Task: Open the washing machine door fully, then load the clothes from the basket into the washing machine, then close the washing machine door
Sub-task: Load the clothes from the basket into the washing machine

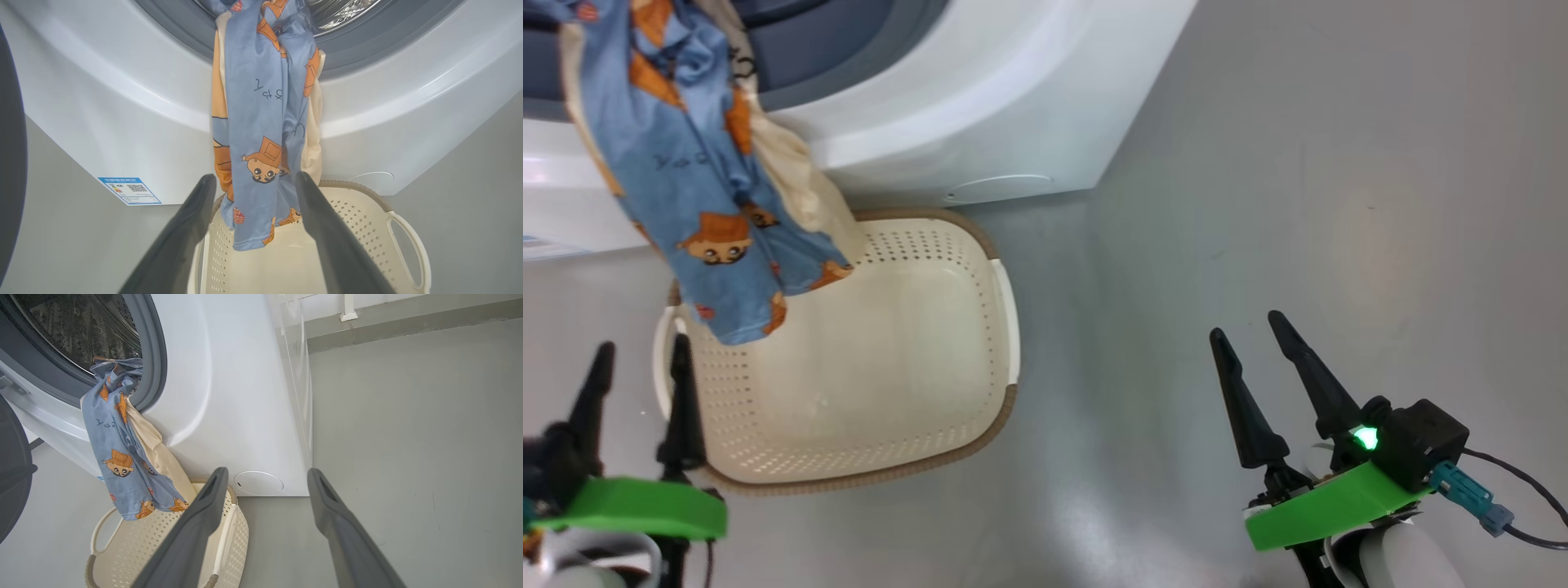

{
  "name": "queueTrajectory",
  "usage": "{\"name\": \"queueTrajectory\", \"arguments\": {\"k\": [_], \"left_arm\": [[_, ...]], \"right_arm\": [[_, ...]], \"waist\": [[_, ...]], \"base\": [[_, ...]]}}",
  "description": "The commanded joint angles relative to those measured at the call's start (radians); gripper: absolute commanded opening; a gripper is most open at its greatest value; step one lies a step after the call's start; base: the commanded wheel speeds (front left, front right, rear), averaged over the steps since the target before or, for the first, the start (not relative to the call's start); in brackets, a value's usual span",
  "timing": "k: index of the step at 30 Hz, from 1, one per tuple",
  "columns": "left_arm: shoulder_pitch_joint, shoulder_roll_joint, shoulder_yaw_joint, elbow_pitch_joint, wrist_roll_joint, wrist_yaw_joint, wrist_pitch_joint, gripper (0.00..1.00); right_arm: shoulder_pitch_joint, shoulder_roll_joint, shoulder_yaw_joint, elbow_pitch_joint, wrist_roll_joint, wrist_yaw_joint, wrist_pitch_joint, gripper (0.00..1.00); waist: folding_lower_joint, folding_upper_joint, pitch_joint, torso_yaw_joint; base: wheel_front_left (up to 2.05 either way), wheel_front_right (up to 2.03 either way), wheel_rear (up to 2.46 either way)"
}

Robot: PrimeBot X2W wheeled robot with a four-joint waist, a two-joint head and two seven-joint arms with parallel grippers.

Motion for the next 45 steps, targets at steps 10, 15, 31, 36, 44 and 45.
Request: {"name": "queueTrajectory", "arguments": {"k": [10, 15, 31, 36, 44, 45], "left_arm": [[-0.208, 0.127, 0.065, 0.209, -0.005, -0.013, -0.001, 1.00], [-0.299, 0.167, 0.070, 0.329, -0.026, -0.041, -0.003, 1.00], [-0.501, 0.236, 0.026, 0.524, -0.073, -0.094, -0.030, 1.00], [-0.561, 0.236, -0.004, 0.549, -0.081, -0.101, -0.041, 1.00], [-0.629, 0.226, -0.064, 0.574, -0.111, -0.107, -0.053, 1.00], [-0.636, 0.225, -0.071, 0.577, -0.113, -0.107, -0.055, 0.91]], "right_arm": [[-0.009, 0.004, 0.060, -0.051, 0.049, 0.002, -0.007, 1.00], [-0.015, 0.004, 0.078, -0.060, 0.068, 0.002, -0.007, 1.00], [-0.026, 0.004, 0.094, -0.072, 0.084, 0.002, -0.007, 1.00], [-0.031, 0.004, 0.100, -0.071, 0.082, 0.002, -0.007, 1.00], [-0.033, 0.004, 0.106, -0.064, 0.079, 0.002, -0.007, 1.00], [-0.033, 0.004, 0.107, -0.063, 0.079, 0.002, -0.007, 1.00]], "waist": [[0.0000, 0.0000, 0.083, -0.105], [0.0000, 0.0000, 0.112, -0.141], [0.0000, 0.0000, 0.156, -0.180], [0.0000, 0.0000, 0.161, -0.184], [0.0000, 0.0000, 0.158, -0.189], [0.0000, 0.0000, 0.157, -0.190]], "base": [[0.00, 0.00, 0.00], [0.00, 0.00, 0.00], [0.00, 0.00, 0.00], [0.00, 0.00, 0.00], [0.00, 0.00, 0.00], [0.00, 0.00, 0.00]]}}
